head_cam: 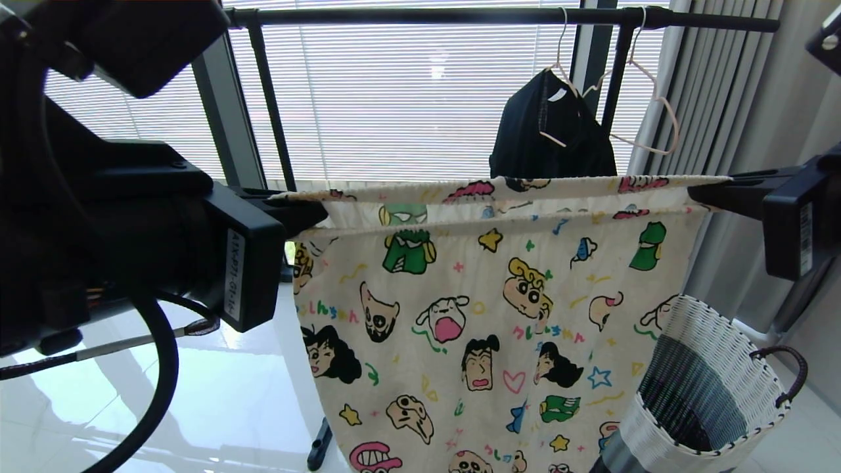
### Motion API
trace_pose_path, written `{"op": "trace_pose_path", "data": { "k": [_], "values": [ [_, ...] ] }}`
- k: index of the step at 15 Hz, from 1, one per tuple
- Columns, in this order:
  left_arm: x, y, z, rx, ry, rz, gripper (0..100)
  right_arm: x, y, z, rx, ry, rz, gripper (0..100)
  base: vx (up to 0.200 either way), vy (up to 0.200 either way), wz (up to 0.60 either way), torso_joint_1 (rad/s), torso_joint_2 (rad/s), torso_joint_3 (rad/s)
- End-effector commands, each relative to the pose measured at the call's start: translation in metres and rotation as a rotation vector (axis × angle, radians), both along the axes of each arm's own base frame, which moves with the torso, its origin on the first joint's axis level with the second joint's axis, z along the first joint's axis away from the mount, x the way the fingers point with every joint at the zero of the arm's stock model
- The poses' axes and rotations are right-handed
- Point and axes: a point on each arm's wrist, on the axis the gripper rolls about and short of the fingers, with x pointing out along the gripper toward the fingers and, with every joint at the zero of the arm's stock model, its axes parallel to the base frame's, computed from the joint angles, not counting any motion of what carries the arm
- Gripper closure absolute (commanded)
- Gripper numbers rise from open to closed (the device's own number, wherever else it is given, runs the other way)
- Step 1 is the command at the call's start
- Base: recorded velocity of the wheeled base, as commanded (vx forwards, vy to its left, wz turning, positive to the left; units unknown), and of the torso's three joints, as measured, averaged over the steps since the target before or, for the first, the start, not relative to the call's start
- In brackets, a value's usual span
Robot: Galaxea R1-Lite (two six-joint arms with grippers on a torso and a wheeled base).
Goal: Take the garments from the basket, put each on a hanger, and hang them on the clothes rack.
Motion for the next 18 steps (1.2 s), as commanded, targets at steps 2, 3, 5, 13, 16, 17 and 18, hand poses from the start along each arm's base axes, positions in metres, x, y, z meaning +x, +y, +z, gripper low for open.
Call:
{"op": "trace_pose_path", "data": {
  "k": [2, 3, 5, 13, 16, 17, 18],
  "values": [
    [-0.001, 0.0, 0.002, 0.005, -0.012, -0.007, 100, -0.003, 0.001, 0.0, 0.002, -0.001, 0.014, 100, 0.0, 0.0, 0.0, 0.0, 0.0, 0.0],
    [0.003, -0.004, 0.003, 0.015, -0.037, -0.01, 100, -0.011, -0.003, -0.002, -0.002, 0.002, 0.038, 100, 0.0, 0.0, 0.0, 0.0, 0.0, 0.0],
    [0.024, -0.021, 0.005, -0.027, -0.107, 0.016, 100, -0.033, -0.01, -0.007, -0.023, 0.019, 0.124, 100, 0.0, 0.0, 0.0, 0.0, 0.0, 0.0],
    [0.051, -0.056, 0.023, -0.064, -0.181, 0.008, 100, -0.058, 0.001, -0.012, -0.086, 0.049, 0.309, 100, 0.0, 0.0, 0.0, 0.0, 0.0, 0.0],
    [0.038, -0.049, 0.021, -0.028, -0.148, -0.018, 100, -0.057, 0.001, -0.01, -0.079, 0.045, 0.3, 100, 0.0, 0.0, 0.0, 0.0, 0.0, 0.0],
    [0.029, -0.043, 0.021, -0.007, -0.128, -0.036, 100, -0.054, 0.001, -0.008, -0.072, 0.044, 0.284, 100, 0.0, 0.0, 0.0, 0.0, 0.0, 0.0],
    [0.015, -0.036, 0.019, 0.023, -0.1, -0.066, 100, -0.05, 0.002, -0.004, -0.064, 0.04, 0.259, 100, 0.0, 0.0, 0.0, 0.0, 0.0, 0.0]
  ]
}}
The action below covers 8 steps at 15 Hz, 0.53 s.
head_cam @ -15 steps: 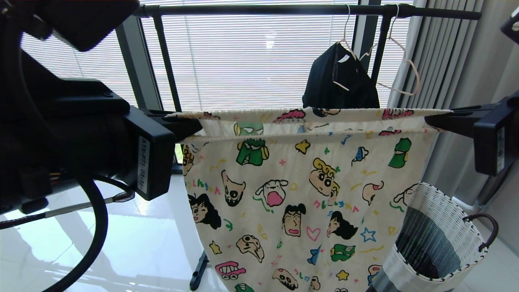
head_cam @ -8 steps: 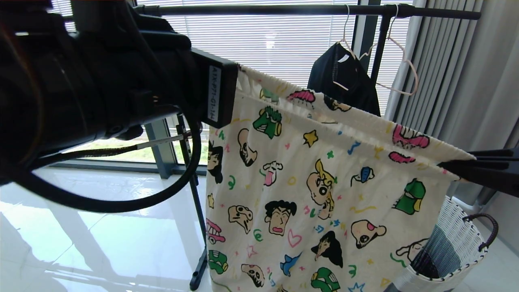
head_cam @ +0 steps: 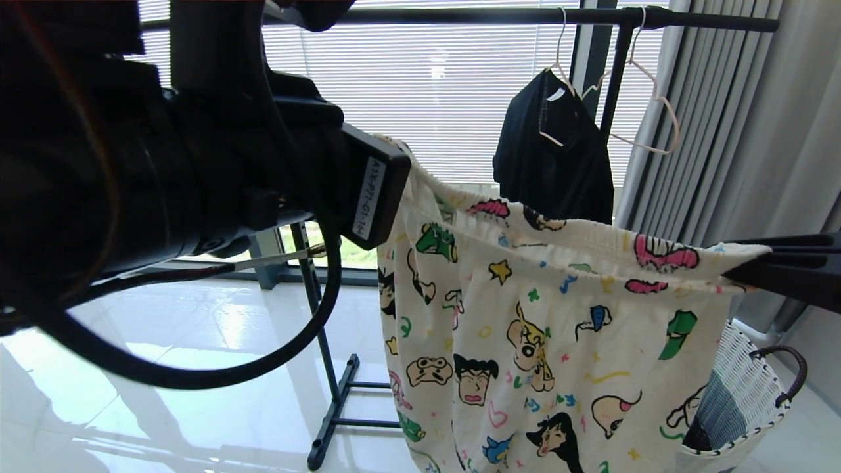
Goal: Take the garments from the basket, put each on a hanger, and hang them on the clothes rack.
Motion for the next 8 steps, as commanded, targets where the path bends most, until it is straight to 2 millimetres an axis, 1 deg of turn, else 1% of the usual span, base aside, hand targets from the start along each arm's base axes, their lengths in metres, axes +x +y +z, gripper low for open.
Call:
{"op": "trace_pose_path", "data": {
  "k": [1, 3, 6, 8],
  "values": [
    [-0.028, 0.019, 0.002, 0.022, 0.024, -0.051, 100, 0.01, 0.006, 0.008, 0.016, -0.005, -0.045, 100, 0.0, 0.0, 0.0, 0.0, 0.0, 0.0],
    [-0.048, 0.03, -0.002, 0.048, 0.041, -0.106, 100, 0.024, 0.014, 0.02, 0.044, -0.012, -0.086, 100, 0.0, 0.0, 0.0, 0.0, 0.0, 0.0],
    [-0.082, 0.046, -0.01, 0.113, 0.075, -0.23, 100, 0.046, 0.03, 0.04, 0.094, -0.019, -0.084, 100, 0.0, 0.0, 0.0, 0.0, 0.0, 0.0],
    [-0.094, 0.049, -0.015, 0.151, 0.092, -0.286, 100, 0.054, 0.042, 0.047, 0.108, -0.028, -0.082, 100, 0.0, 0.0, 0.0, 0.0, 0.0, 0.0]
  ]
}}
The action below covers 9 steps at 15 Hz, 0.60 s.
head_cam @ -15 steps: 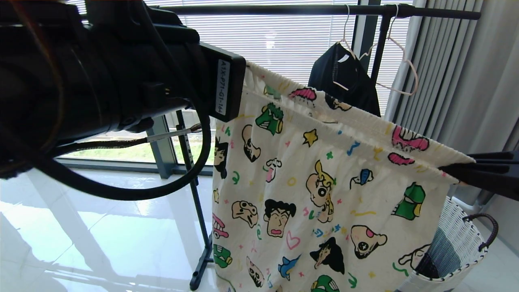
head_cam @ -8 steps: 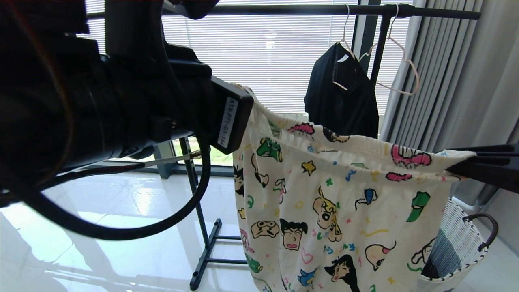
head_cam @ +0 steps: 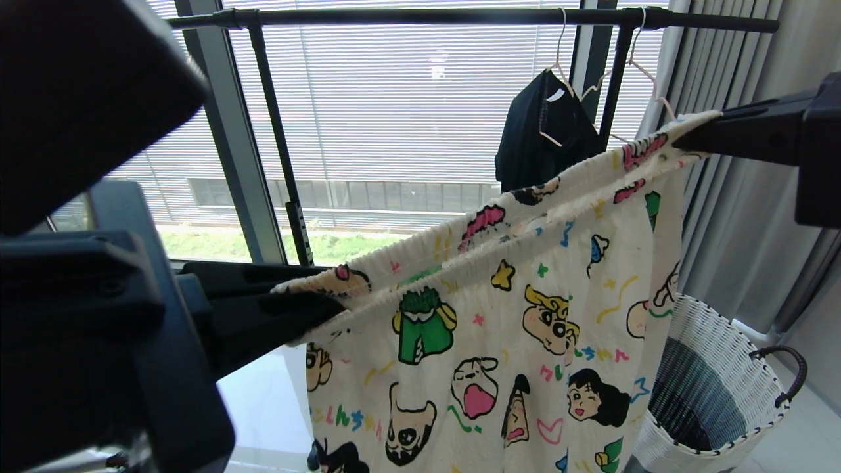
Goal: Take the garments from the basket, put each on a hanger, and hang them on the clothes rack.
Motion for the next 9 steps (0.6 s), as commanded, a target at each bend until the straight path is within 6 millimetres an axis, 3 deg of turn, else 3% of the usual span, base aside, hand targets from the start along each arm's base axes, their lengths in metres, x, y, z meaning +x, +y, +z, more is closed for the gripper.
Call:
{"op": "trace_pose_path", "data": {
  "k": [1, 6, 9],
  "values": [
    [-0.013, 0.011, 0.001, -0.015, -0.006, -0.047, 100, 0.017, 0.023, -0.001, -0.019, 0.011, -0.008, 100, 0.0, 0.0, 0.0, 0.0, 0.0, 0.0],
    [-0.01, 0.01, 0.001, -0.01, -0.013, -0.026, 100, 0.012, 0.014, 0.001, -0.019, 0.007, -0.015, 100, 0.0, 0.0, 0.0, 0.0, 0.0, 0.0],
    [0.016, 0.012, 0.011, -0.062, -0.048, 0.147, 100, -0.011, -0.021, -0.003, -0.088, 0.049, -0.013, 100, 0.0, 0.0, 0.0, 0.0, 0.0, 0.0]
  ]
}}
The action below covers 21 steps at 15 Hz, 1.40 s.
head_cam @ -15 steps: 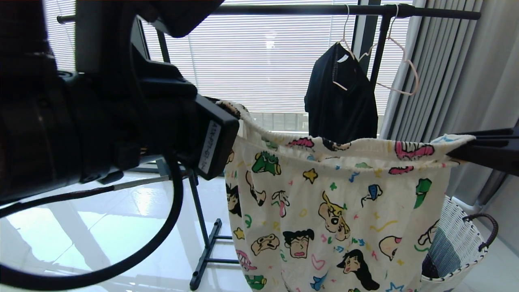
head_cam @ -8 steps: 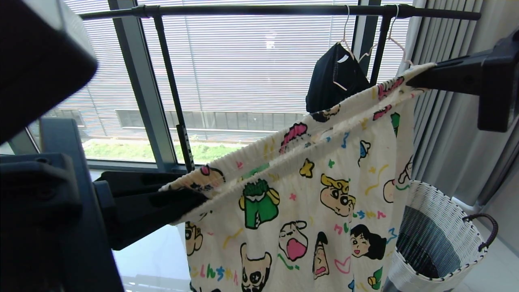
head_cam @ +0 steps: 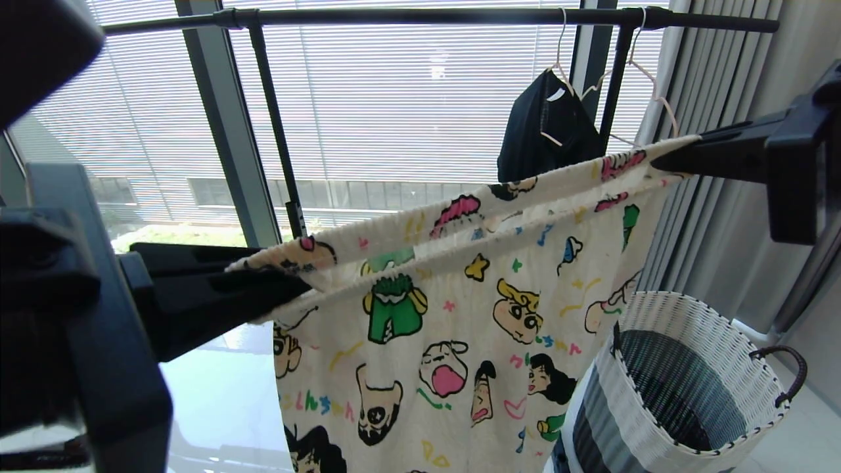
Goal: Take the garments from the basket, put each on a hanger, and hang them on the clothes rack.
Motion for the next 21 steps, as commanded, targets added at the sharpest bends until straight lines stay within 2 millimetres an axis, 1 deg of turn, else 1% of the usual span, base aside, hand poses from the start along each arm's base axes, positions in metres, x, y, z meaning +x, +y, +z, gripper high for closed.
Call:
{"op": "trace_pose_path", "data": {
  "k": [1, 5, 6, 9, 11, 13, 14, 15, 16, 18, 19, 21],
  "values": [
    [0.019, -0.003, 0.008, -0.06, -0.035, 0.098, 100, -0.017, -0.026, 0.002, -0.015, 0.009, 0.002, 100, 0.0, 0.0, 0.0, 0.0, 0.0, 0.0],
    [0.022, -0.008, 0.008, -0.069, -0.042, 0.112, 100, -0.015, -0.021, -0.009, -0.052, 0.032, 0.005, 100, 0.0, 0.0, 0.0, 0.0, 0.0, 0.0],
    [0.022, -0.008, 0.007, -0.065, -0.043, 0.12, 100, -0.016, -0.021, -0.011, -0.058, 0.036, 0.008, 0, 0.0, 0.0, 0.0, 0.0, 0.0, 0.0],
    [0.024, -0.009, 0.005, -0.053, -0.045, 0.134, 100, -0.018, -0.021, -0.013, -0.064, 0.04, 0.02, 0, 0.0, 0.0, 0.0, 0.0, 0.0, 0.0],
    [0.03, -0.011, 0.001, -0.026, -0.051, 0.2, 100, -0.021, -0.026, -0.012, -0.053, 0.032, 0.022, 0, 0.0, 0.0, 0.0, 0.0, 0.0, 0.0],
    [0.035, -0.01, -0.008, 0.011, -0.046, 0.254, 100, -0.024, -0.032, -0.013, -0.049, 0.031, 0.017, 0, 0.0, 0.0, 0.0, 0.0, 0.0, 0.0],
    [0.038, -0.009, -0.013, 0.028, -0.038, 0.27, 100, -0.025, -0.035, -0.016, -0.045, 0.036, 0.01, 0, 0.0, 0.0, 0.0, 0.0, 0.0, 0.0],
    [0.041, -0.006, -0.019, 0.049, -0.026, 0.292, 100, -0.029, -0.042, -0.021, -0.03, 0.036, 0.004, 0, 0.0, 0.0, 0.0, 0.0, 0.0, 0.0],
    [0.042, -0.006, -0.021, 0.055, -0.022, 0.299, 100, -0.03, -0.045, -0.024, -0.022, 0.036, 0.003, 0, 0.0, 0.0, 0.0, 0.0, 0.0, 0.0],
    [0.044, -0.004, -0.029, 0.083, -0.016, 0.333, 100, -0.033, -0.05, -0.037, 0.052, -0.008, 0.0, 0, 0.0, 0.0, 0.0, 0.0, 0.0, 0.0],
    [0.043, -0.002, -0.031, 0.091, -0.017, 0.345, 100, -0.032, -0.053, -0.045, 0.053, -0.012, -0.029, 0, 0.0, 0.0, 0.0, 0.0, 0.0, 0.0],
    [0.036, 0.008, -0.034, 0.096, -0.029, 0.37, 100, -0.024, -0.071, -0.058, -0.017, -0.03, -0.204, 0, 0.0, 0.0, 0.0, 0.0, 0.0, 0.0]
  ]
}}
